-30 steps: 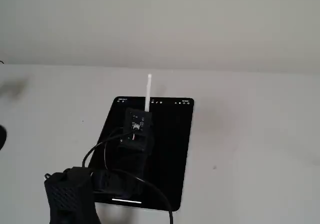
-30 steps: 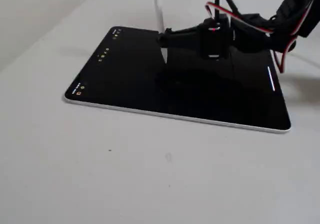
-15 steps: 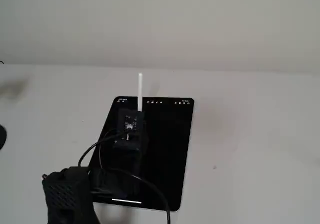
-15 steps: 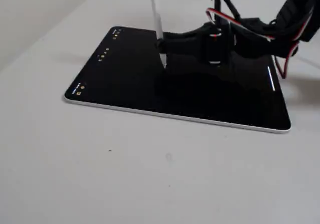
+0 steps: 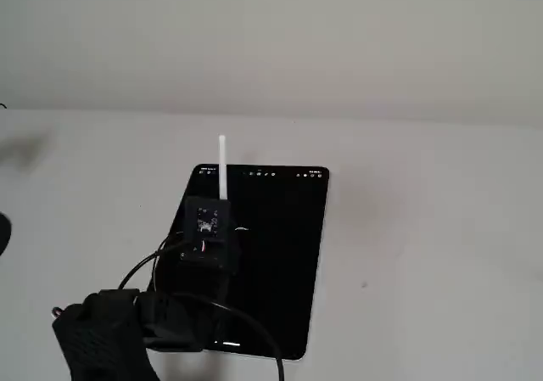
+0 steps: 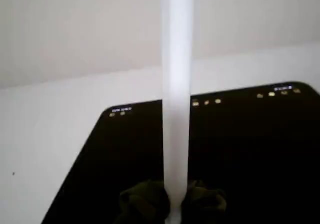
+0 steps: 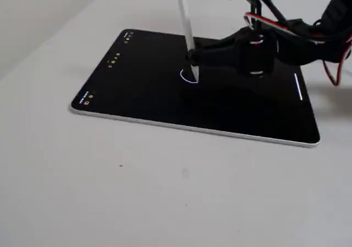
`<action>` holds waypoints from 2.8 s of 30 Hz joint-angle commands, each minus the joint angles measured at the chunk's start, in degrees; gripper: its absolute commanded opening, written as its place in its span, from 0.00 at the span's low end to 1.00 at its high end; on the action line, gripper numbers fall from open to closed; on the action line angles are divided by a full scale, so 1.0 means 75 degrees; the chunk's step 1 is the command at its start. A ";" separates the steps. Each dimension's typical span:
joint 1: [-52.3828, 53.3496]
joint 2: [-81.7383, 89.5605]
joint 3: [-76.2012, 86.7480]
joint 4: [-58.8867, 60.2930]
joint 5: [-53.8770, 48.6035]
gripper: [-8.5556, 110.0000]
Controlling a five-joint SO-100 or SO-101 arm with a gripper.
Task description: Draw a circular shape on the ipad using the apple pencil
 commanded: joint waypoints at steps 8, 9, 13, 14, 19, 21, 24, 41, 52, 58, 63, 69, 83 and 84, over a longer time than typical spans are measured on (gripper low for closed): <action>0.0762 0.0117 -0.0563 0.0187 -0.0422 0.07; 0.0797 0.0070 -0.0645 0.0199 -0.0445 0.07; 0.0914 -0.0211 -0.1031 0.0211 -0.0469 0.07; 0.0926 -0.0305 -0.1148 0.0176 -0.0469 0.07; 0.0973 -0.0703 -0.1688 0.0105 -0.0445 0.07; 0.0937 -0.0820 -0.1828 0.0094 -0.0434 0.07; 0.0855 -0.0926 -0.1957 0.0094 -0.0434 0.07; 0.0234 -0.0492 -0.1336 0.0117 -0.0141 0.07; 0.0492 0.1230 -0.0855 0.0129 0.2051 0.07; 0.1195 0.4148 -0.0961 0.3469 0.5355 0.07; 0.1453 0.6070 -0.1570 0.6832 0.7617 0.07; 0.1395 0.7617 -0.1758 0.9574 0.9176 0.07; 0.1207 1.2012 -0.0094 1.4156 1.0336 0.07; 0.1148 1.2457 0.0141 1.4461 1.0219 0.07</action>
